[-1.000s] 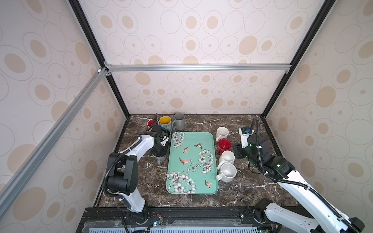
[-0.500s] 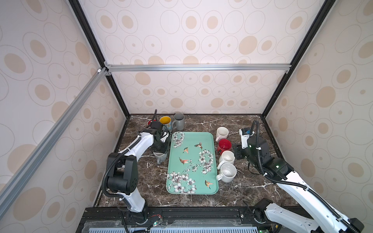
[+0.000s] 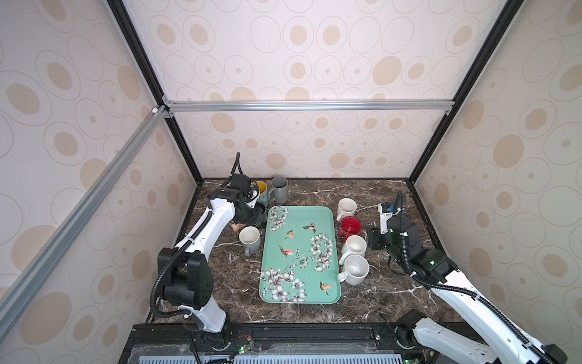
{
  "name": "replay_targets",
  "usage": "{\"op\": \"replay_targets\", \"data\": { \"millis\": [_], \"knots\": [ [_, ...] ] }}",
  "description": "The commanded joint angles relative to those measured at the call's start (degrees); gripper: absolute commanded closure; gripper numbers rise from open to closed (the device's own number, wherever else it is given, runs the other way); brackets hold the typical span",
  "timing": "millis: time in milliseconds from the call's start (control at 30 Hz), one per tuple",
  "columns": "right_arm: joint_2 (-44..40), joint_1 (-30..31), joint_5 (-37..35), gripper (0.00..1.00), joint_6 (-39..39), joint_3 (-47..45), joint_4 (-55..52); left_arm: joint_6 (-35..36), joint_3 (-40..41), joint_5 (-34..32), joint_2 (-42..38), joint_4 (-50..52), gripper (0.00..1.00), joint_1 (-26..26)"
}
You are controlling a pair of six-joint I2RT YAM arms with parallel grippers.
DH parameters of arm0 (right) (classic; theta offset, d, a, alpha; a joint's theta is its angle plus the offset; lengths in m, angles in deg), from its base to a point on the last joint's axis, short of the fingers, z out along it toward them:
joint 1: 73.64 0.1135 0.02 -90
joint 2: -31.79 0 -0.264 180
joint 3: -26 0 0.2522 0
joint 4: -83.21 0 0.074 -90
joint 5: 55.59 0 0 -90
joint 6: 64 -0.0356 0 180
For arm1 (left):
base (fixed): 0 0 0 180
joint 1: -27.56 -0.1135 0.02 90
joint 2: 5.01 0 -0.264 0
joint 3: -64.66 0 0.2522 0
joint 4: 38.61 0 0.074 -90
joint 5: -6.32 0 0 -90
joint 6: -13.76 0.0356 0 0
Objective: Turn the mug right side up
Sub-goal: Place the mug at the middle-left of the table, then reset both arms
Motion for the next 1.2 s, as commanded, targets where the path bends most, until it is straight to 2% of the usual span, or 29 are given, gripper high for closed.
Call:
{"op": "replay_targets", "data": {
  "millis": [0,233,333,400,500,633,767,933,1067,1167],
  "knots": [
    [-1.58,-1.64,-3.10,0.35,-0.75,-1.99,1.86,2.47,-3.58,-5.51,-4.33,2.05,0.37,-0.28],
    [-5.32,-7.29,-9.04,0.09,-3.01,-9.27,5.65,1.83,3.65,-14.29,-15.24,-11.36,0.13,-4.90],
    [-6.62,-10.70,-9.58,0.03,-1.99,-11.96,8.40,0.87,10.13,-14.48,-19.79,-19.14,0.05,-9.71],
    [-6.41,-12.55,-9.63,0.01,-0.30,-13.43,10.69,-0.37,15.01,-12.41,-22.22,-24.61,0.00,-13.91],
    [-4.15,-16.33,-8.13,0.01,1.51,-14.24,12.63,-2.85,22.59,-7.52,-24.51,-32.25,0.00,-21.07],
    [0.10,-20.69,-5.30,0.01,2.45,-15.88,17.49,-5.03,32.59,-3.61,-25.68,-42.16,0.00,-26.85],
    [1.85,-22.71,-4.21,0.01,5.23,-20.24,25.44,-5.93,42.70,-3.80,-27.31,-53.00,0.00,-28.66],
    [2.99,-26.13,1.26,0.01,8.17,-25.56,34.30,-4.96,55.80,-3.81,-31.78,-67.90,0.00,-28.96],
    [5.19,-28.87,6.99,0.01,6.24,-27.49,39.87,-7.07,61.73,-3.05,-32.49,-77.11,0.00,-28.91],
    [8.30,-29.06,8.31,0.01,5.88,-28.57,45.23,-10.70,65.46,-4.82,-31.31,-83.90,0.00,-28.89]
  ]
}}
